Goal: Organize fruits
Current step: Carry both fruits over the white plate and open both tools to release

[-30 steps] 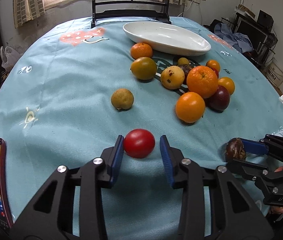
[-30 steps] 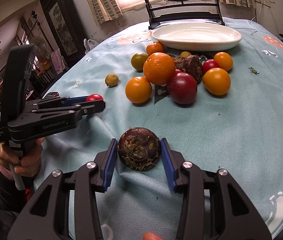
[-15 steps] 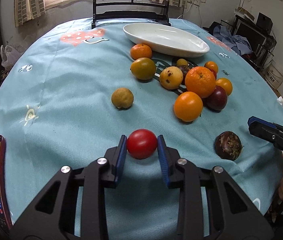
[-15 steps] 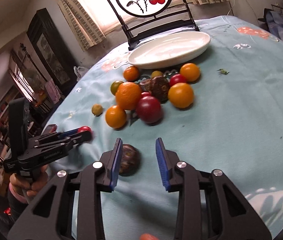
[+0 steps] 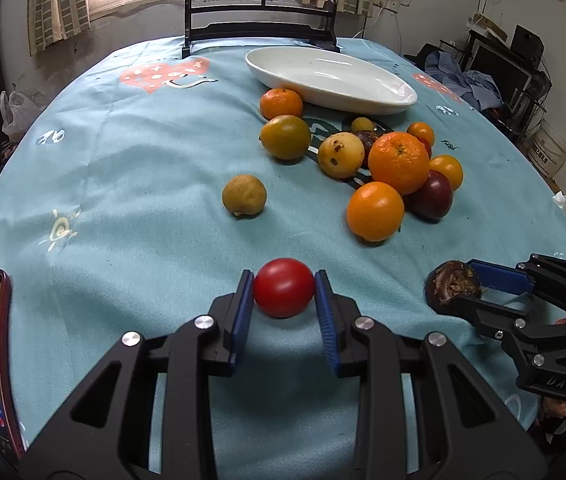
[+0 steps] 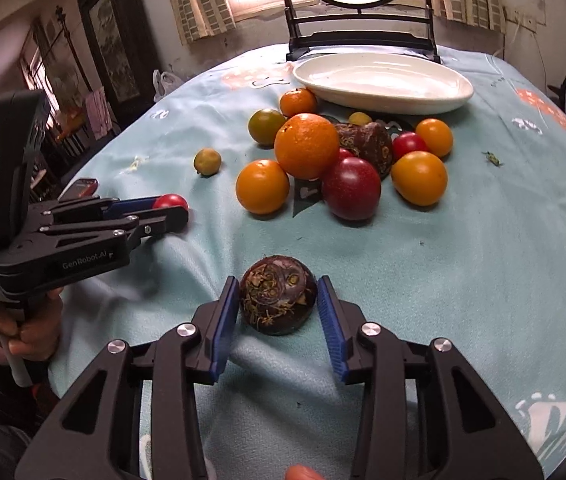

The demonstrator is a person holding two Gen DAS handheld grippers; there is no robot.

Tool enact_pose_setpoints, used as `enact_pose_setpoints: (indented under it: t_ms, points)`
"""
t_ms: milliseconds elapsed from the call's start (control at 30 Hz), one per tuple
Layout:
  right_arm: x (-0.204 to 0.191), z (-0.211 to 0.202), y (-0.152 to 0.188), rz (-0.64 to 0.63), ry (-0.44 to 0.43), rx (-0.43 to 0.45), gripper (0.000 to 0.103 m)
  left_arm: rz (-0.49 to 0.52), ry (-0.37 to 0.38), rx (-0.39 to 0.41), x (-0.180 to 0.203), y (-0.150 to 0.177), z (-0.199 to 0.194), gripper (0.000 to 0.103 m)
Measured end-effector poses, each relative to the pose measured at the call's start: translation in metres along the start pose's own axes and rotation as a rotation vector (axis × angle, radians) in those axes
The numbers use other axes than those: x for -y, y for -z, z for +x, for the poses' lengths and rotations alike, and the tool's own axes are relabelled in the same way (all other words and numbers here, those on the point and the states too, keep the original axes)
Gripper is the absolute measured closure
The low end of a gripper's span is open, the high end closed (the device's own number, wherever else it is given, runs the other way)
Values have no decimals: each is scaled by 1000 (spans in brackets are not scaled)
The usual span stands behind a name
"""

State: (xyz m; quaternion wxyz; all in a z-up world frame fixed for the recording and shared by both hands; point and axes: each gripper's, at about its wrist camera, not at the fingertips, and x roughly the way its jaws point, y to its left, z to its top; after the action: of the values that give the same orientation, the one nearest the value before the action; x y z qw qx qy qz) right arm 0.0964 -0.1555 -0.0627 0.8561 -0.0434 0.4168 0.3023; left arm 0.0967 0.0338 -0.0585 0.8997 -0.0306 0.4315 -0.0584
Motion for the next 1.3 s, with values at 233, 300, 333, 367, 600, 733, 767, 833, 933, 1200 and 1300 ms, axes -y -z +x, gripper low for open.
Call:
enact_pose_setpoints:
  t_ms: [233,300,333,367,600,733,767,833,933,1200,1300]
  points:
    - [-1,9,-3,-64,30,-44,60,6,1,-36,0,-1,6,71]
    - [2,5,-3,-42,15,-29,60,4,4,-36,0,-2,7,72]
    - [5,1,-2,-28,-1,-12,60,1,7,-35,-1,-2,7,72]
    - [9,-5,-4,-8,-20,9,60,-4,11,-35,-2,-2,7,72]
    - [55,-39,-49,129,-91,151,60,-21,52,18,-1,-35,-3,72]
    - [89,-34,-92,179,-24,239,60,-14,75,81,11,-87,1,72]
    - [102,-23,-108,190,-2,238,60,-13,78,87,14,-101,7,72]
    - [120,-1,-131,209,23,224,60,-5,70,95,23,-133,24,72]
    - [140,31,-153,212,58,187,60,-12,59,71,31,-174,57,72]
    - [158,84,-178,171,93,116,60,-10,-8,-39,38,-218,130,72]
    - [156,83,-179,160,88,108,47,-18,-13,-45,37,-219,135,52]
